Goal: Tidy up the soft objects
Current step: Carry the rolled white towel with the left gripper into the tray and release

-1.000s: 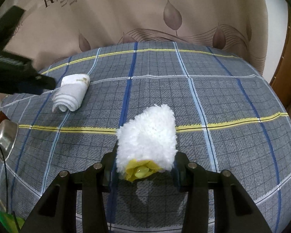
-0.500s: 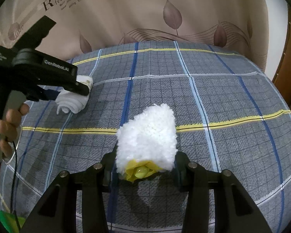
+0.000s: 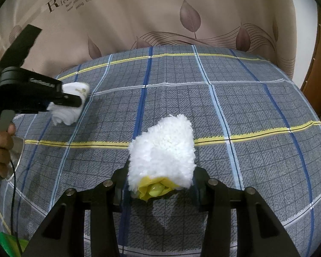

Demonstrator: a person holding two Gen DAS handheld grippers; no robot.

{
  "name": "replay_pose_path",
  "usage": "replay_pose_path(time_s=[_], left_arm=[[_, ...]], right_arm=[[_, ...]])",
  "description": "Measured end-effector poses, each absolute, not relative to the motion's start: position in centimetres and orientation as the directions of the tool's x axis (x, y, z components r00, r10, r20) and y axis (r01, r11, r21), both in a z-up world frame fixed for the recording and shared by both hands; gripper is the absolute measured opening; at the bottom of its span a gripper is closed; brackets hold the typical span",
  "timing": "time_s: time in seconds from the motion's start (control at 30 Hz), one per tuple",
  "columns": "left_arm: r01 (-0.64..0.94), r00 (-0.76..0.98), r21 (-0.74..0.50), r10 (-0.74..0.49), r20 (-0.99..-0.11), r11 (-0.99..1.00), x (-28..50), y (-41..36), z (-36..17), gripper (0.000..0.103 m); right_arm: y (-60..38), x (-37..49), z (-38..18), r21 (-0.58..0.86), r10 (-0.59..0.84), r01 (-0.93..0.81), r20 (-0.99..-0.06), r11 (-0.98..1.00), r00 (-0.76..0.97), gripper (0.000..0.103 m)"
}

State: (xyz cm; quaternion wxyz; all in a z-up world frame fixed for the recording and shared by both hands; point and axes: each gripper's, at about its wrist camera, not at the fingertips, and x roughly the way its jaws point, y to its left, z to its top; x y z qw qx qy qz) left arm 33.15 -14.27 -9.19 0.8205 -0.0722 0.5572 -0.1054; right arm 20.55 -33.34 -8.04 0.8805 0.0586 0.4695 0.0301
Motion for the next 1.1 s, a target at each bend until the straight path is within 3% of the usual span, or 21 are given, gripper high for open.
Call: replay_pose_path(time_s=[0.37, 0.87, 1.1], left_arm=[[0.199, 0.399, -0.163, -0.232, -0.887, 0.966, 28.6, -12.6, -5.2, 0.027], [0.172, 0.410, -0.200, -0.255, -0.876, 0.965, 22.2, -3.5, 0.3, 0.027], [0.135, 0.477, -0.149, -0.196, -0.857, 0.980, 20.0, 2.1, 3.9, 0.027]], right_arm=[[-33.1, 20.7, -8.3, 0.106, 0.089, -0.001, -0.828, 0.994, 0.554, 0.043], [-32.5, 20.7, -8.9, 0.054, 0.054, -0.016, -0.834, 0.998, 0.549, 0.046], [-32.4, 20.7, -8.9, 0.040, 0.043, -0.018, -0.835, 0.999, 0.548, 0.046]])
